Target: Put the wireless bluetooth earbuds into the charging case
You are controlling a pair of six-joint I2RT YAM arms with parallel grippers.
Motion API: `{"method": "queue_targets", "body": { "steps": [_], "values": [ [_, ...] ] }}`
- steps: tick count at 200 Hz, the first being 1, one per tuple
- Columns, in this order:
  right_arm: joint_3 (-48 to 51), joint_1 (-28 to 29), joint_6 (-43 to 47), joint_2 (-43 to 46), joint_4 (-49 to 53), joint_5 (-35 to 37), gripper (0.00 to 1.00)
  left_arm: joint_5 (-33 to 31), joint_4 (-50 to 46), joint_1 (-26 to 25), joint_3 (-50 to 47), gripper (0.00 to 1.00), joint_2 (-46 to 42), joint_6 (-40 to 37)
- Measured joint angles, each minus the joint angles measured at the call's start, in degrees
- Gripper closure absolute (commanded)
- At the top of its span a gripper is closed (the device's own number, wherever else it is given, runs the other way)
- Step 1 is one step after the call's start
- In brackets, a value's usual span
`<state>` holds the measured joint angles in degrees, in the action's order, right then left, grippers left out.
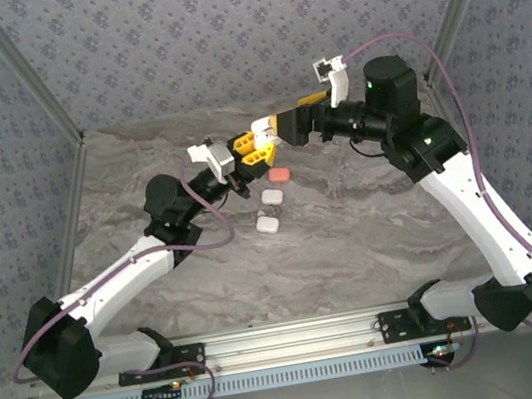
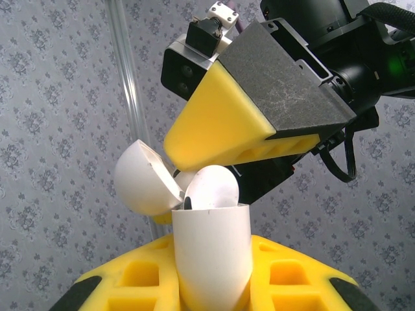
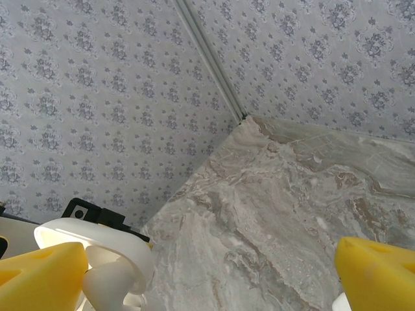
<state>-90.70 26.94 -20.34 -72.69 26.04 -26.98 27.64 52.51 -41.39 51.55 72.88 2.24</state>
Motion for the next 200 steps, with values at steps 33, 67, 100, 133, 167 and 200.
{"method": "queue_targets", "body": {
  "steps": [33,67,100,133,167,200],
  "values": [
    [0.0,0.0,0.0,0.1,0.3,0.3,0.00,-0.2,0.0,0.0,0.0,1.00,0.0,0.0],
    [0.0,0.0,0.2,0.4,0.9,0.5,0.00,-0.2,0.0,0.0,0.0,1.00,0.0,0.0],
    [0.0,0.0,0.2,0.6,1.4,0.7,0.00,-0.2,0.0,0.0,0.0,1.00,0.0,0.0],
    [0.0,0.0,0.2,0.7,1.7,0.7,0.00,-0.4,0.0,0.0,0.0,1.00,0.0,0.0],
    [0.0,0.0,0.3,0.7,1.7,0.7,0.00,-0.7,0.0,0.0,0.0,1.00,0.0,0.0],
    [0.0,0.0,0.5,0.8,2.1,0.9,0.00,-0.7,0.0,0.0,0.0,1.00,0.0,0.0]
  ]
}}
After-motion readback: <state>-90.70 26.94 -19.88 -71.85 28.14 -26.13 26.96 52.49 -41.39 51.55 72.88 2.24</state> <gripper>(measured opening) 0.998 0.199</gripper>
